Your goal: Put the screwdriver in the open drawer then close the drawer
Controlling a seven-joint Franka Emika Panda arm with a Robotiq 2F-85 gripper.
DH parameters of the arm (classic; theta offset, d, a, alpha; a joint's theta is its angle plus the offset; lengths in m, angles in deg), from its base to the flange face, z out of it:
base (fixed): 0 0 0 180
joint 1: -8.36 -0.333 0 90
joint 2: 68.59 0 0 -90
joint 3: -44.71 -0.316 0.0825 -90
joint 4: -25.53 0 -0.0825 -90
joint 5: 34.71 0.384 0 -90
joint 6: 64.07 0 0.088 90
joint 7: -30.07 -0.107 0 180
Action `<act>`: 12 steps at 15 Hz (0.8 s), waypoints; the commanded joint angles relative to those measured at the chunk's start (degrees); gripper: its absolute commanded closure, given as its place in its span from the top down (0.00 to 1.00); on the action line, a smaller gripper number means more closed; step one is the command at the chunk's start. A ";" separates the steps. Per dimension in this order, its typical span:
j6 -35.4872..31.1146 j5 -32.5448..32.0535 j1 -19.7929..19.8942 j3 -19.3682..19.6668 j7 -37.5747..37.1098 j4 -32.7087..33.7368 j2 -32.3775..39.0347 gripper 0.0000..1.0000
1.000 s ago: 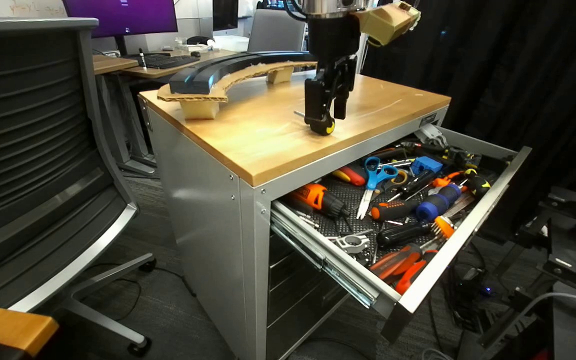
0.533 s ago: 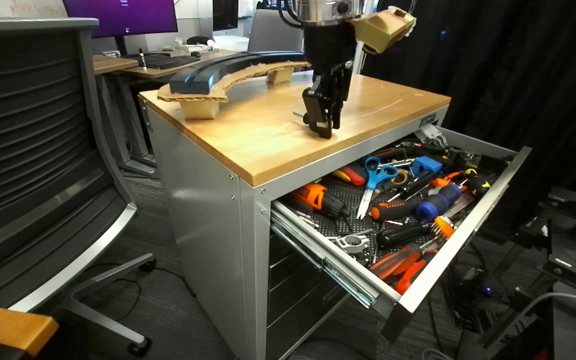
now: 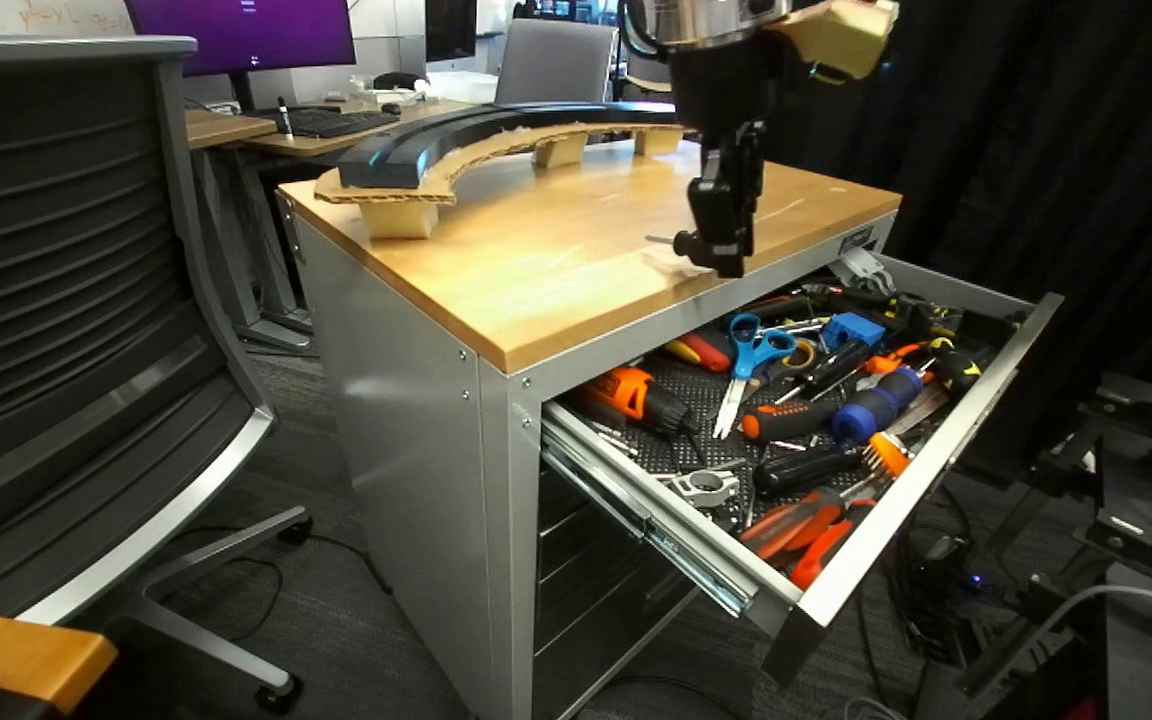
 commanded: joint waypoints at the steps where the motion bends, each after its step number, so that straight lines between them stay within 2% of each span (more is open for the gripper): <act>1: 5.94 1.71 1.50 -2.39 8.56 -6.99 -7.95 0.14; 5: 4.53 0.43 1.65 -3.60 14.31 -8.49 -9.24 0.14; 6: 4.08 0.84 1.76 -3.89 15.84 -8.11 -8.67 0.61; 8: 4.91 1.63 2.11 -4.37 19.12 -8.40 -9.04 0.68; 11: 8.52 3.45 3.11 -4.58 23.43 -10.04 -11.14 0.91; 12: 9.92 4.52 3.51 -4.53 23.17 -13.50 -13.78 0.99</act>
